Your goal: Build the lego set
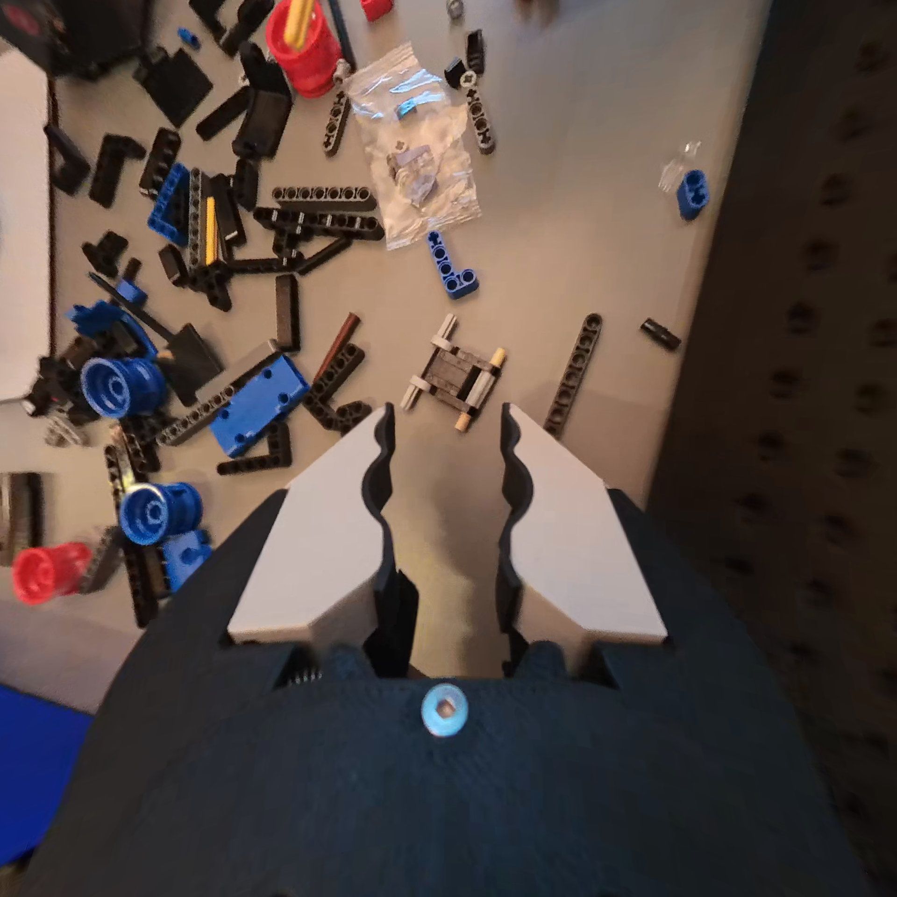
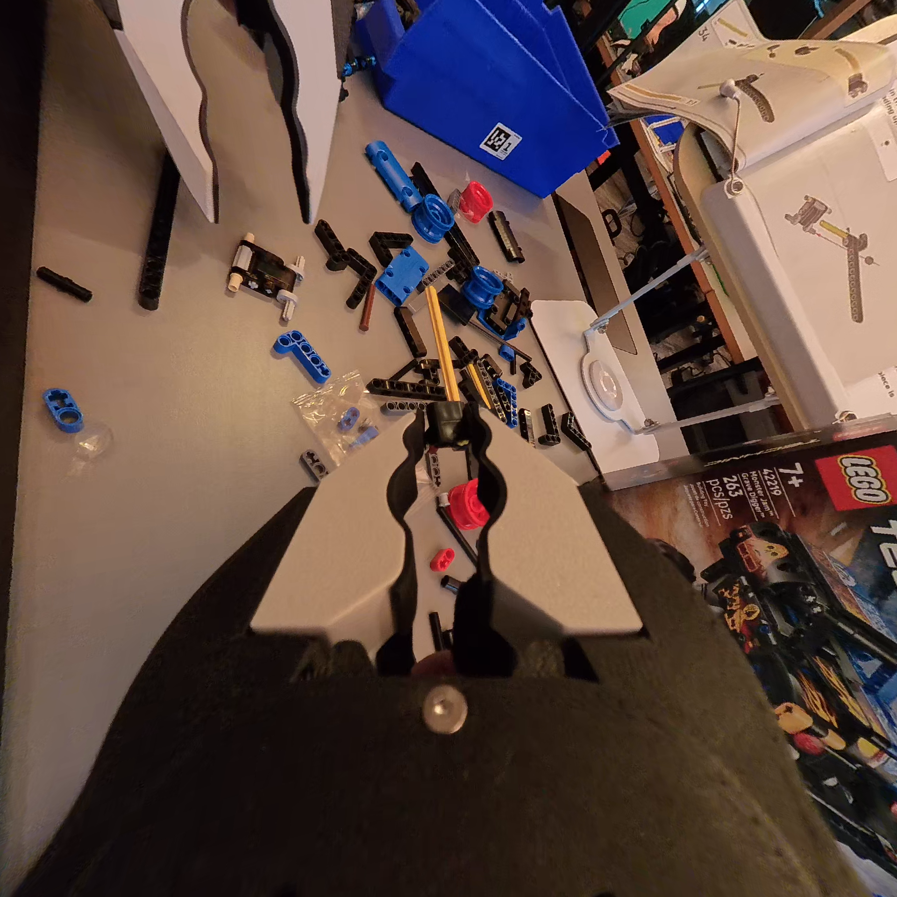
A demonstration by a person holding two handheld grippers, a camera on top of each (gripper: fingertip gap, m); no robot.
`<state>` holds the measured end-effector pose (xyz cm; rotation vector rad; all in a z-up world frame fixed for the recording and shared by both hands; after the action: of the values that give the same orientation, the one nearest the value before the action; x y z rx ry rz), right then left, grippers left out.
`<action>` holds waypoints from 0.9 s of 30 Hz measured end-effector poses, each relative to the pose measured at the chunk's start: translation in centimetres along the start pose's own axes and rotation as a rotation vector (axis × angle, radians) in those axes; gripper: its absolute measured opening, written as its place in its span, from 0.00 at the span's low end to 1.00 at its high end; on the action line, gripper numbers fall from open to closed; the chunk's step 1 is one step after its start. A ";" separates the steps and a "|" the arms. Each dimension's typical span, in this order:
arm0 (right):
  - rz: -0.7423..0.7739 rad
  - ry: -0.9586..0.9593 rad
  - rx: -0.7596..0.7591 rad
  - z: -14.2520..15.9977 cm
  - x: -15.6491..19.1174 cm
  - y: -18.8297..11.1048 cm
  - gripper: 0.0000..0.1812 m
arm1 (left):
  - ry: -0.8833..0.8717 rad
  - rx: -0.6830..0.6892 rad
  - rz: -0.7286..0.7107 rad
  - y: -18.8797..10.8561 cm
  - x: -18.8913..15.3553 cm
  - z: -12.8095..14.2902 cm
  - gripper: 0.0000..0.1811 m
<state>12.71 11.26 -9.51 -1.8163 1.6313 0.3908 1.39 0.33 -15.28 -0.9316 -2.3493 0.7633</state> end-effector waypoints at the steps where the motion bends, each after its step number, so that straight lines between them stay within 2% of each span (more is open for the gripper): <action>1: -0.001 -0.001 0.001 0.0 0.0 0.0 0.10 | 0.031 0.003 0.008 0.2 0.0 0.0 0.23; 14: -0.023 -0.012 -0.004 0.0 0.5 -0.3 0.10 | 0.136 0.029 0.141 2.3 0.1 -0.2 0.25; 18: -0.028 -0.015 -0.010 -0.1 0.7 -0.4 0.10 | 0.130 0.029 0.177 2.5 -0.2 -0.1 0.16; 22: -0.031 -0.017 -0.012 -0.2 0.7 -0.5 0.10 | 0.141 0.018 0.158 2.5 0.0 -0.2 0.15; 25: -0.033 -0.017 -0.013 -0.2 0.8 -0.5 0.10 | 0.112 -0.019 0.148 2.3 -0.2 -0.7 0.04; 27: -0.035 -0.017 -0.012 -0.2 0.8 -0.5 0.10 | 0.120 0.005 0.133 2.4 -0.1 -0.2 0.12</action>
<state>13.25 10.47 -9.73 -1.8425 1.5866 0.4006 2.66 1.77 -16.73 -1.1093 -2.1977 0.7428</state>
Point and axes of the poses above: each gripper's, where its closed fingertips meet, y out along the fingers, z out of its underside, x = y × z across the jaws, the point moved 1 cm from there along -y, back along the fingers, and after that the axes turned 13 degrees about -x, right-handed, at the moved point
